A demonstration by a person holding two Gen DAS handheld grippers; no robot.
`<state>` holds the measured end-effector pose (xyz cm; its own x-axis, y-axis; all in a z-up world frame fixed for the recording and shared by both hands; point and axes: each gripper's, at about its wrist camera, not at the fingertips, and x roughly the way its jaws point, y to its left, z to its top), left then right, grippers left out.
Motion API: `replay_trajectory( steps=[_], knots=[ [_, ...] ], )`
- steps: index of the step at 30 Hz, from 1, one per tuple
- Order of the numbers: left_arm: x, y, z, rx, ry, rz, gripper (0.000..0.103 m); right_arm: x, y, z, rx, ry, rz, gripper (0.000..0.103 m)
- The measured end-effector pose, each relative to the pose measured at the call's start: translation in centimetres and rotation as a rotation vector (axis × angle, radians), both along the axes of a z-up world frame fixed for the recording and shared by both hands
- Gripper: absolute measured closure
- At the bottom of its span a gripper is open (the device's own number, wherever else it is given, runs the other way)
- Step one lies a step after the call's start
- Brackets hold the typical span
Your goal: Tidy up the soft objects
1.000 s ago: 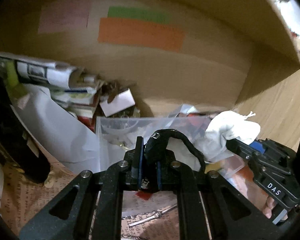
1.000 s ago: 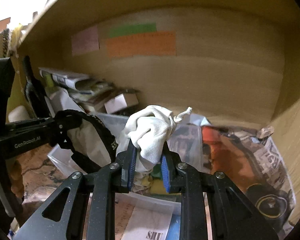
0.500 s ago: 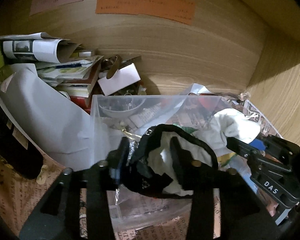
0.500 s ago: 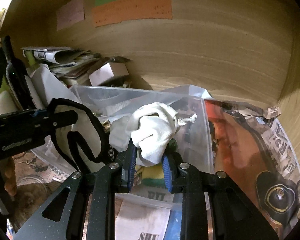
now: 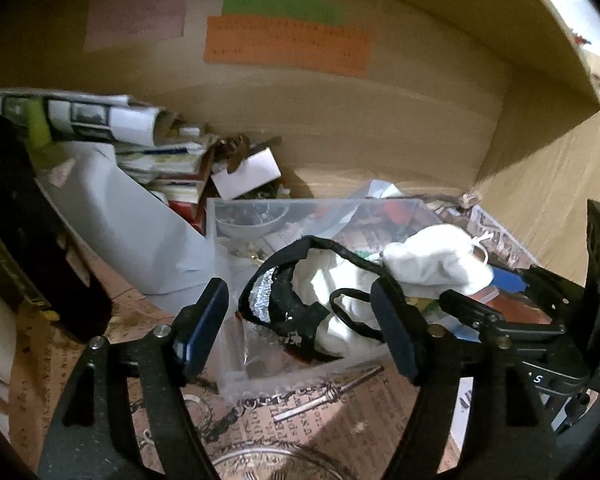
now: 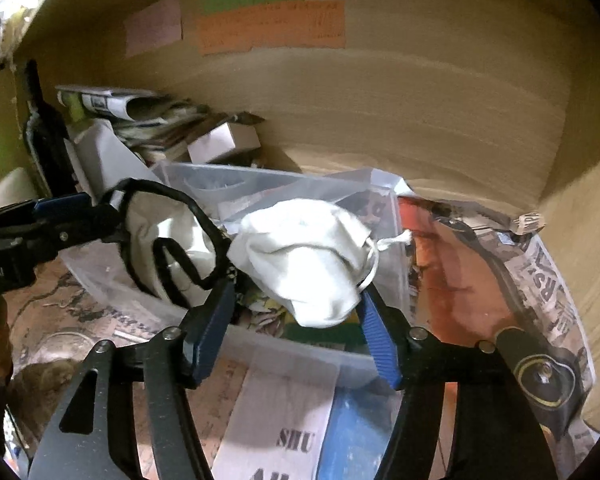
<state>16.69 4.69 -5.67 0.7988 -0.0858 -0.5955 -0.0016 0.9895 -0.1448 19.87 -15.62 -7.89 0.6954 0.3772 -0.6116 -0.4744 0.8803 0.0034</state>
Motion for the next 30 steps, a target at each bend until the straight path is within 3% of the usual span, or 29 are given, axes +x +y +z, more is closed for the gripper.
replay_trajectory(
  steps=[7, 11, 19, 30],
  knots=[
    [-3.4, -0.5, 3.0, 0.025, -0.104, -0.006, 0.024, -3.2, -1.1, 3.3, 0.049, -0.101, 0.007, 0.043],
    [-6.0, -1.5, 5.1, 0.057, -0.197, 0.000, 0.017, -5.7, -1.5, 6.0, 0.090, -0.196, 0.015, 0.036],
    [-10.3, -2.6, 8.0, 0.086, -0.333, 0.010, 0.007, -9.9, -2.0, 9.2, 0.159, -0.328, 0.039, 0.031],
    [-13.5, -3.3, 9.1, 0.077, -0.410, 0.023, 0.001, -12.9, -2.8, 10.5, 0.224, -0.405, 0.046, 0.019]
  ],
)
